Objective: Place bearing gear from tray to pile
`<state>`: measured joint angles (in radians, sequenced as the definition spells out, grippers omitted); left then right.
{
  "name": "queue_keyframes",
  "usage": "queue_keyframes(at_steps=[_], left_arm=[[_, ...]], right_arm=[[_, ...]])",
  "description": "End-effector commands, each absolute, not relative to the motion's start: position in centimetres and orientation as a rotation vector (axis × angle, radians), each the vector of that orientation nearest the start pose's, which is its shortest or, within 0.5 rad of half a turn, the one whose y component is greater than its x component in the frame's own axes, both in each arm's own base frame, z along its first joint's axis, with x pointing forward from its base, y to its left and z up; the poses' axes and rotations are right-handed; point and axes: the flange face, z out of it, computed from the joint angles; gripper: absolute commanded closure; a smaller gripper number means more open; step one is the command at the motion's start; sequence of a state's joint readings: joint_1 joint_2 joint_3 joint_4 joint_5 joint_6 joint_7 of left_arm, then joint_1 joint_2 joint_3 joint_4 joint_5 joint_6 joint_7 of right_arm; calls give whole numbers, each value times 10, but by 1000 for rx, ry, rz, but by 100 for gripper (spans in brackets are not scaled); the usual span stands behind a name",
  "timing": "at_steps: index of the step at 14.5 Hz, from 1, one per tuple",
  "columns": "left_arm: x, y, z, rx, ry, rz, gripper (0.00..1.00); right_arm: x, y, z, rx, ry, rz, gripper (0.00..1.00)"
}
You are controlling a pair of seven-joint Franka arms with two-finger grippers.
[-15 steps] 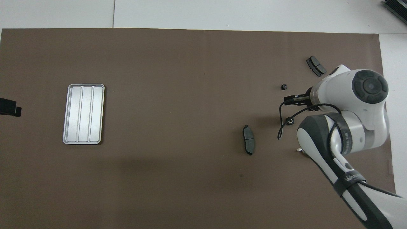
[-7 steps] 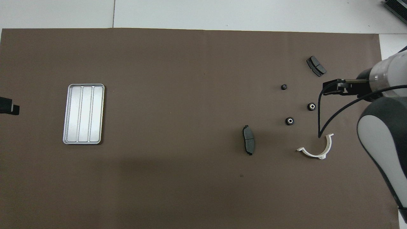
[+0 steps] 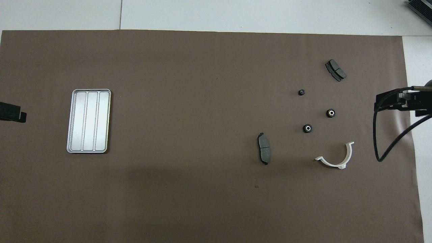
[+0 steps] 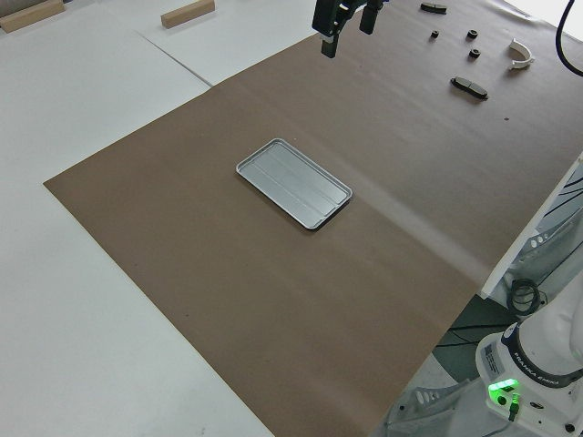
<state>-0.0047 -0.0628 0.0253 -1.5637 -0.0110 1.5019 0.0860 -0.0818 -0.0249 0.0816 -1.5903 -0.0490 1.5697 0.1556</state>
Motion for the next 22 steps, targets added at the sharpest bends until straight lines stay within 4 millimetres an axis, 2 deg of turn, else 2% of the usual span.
queue_keyframes(at_steps=[1, 3, 5, 6, 10, 12, 14, 22], left_arm=[[523, 13, 659, -3129, 95, -11, 0], [523, 12, 658, -3129, 95, -11, 0], [523, 11, 657, -3127, 102, -9, 0], [523, 11, 656, -3127, 102, -6, 0], [521, 13, 656, -3129, 95, -1, 0], [521, 14, 656, -3129, 92, -1, 0], [521, 14, 656, -3129, 92, -1, 0], [521, 14, 655, -3129, 92, 1, 0]], right_arm=[[542, -8, 629, -3152, 236, 37, 0], [541, -16, 632, -3132, 262, 43, 0], [537, -15, 633, -3087, 276, 89, 0], [537, -22, 631, -3085, 281, 89, 0], [531, -14, 633, -3104, 234, 91, 0], [527, -8, 629, -3138, 154, 88, 0], [531, 2, 632, -3201, 85, 26, 0], [531, -2, 633, -3175, 118, 30, 0]])
